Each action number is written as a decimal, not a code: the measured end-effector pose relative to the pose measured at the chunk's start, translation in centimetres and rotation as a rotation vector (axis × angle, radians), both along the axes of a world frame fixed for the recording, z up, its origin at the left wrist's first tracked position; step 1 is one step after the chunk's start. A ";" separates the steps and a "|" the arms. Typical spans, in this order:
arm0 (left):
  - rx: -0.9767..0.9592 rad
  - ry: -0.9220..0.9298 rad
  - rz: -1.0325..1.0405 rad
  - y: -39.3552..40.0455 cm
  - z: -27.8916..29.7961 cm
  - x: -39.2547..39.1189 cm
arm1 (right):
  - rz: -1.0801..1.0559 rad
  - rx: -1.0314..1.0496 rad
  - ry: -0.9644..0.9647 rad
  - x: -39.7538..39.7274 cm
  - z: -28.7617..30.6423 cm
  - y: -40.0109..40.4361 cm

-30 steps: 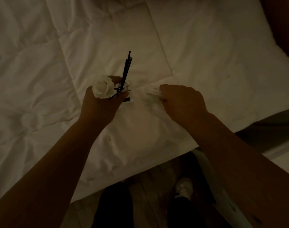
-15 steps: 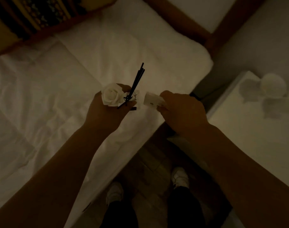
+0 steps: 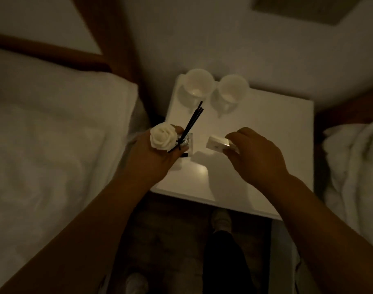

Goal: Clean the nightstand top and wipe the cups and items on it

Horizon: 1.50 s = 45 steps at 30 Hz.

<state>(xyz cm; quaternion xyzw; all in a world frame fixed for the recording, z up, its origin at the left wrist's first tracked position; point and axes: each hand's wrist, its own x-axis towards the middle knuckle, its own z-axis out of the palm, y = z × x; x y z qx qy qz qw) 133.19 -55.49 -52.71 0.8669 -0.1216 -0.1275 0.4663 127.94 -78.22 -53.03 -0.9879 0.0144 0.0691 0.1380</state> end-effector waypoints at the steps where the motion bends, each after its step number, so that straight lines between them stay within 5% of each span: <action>1: 0.001 -0.004 -0.040 -1.7 -0.2 0.4 | -0.025 -0.010 0.003 0.0 -0.2 -1.6; 14: -0.180 0.133 -0.087 -24.0 -6.6 5.8 | -0.197 -0.048 0.051 2.7 -3.2 -19.8; 17: -0.103 0.071 -0.088 -26.1 -7.7 6.8 | -0.200 -0.045 0.099 4.2 -3.9 -21.7; 27: 0.040 -0.060 -0.051 -27.9 -10.4 7.5 | -0.169 -0.065 0.178 6.5 -6.1 -23.6; 45: -0.018 0.054 0.121 -28.3 -10.4 7.5 | -0.169 -0.010 0.021 7.0 -6.5 -23.0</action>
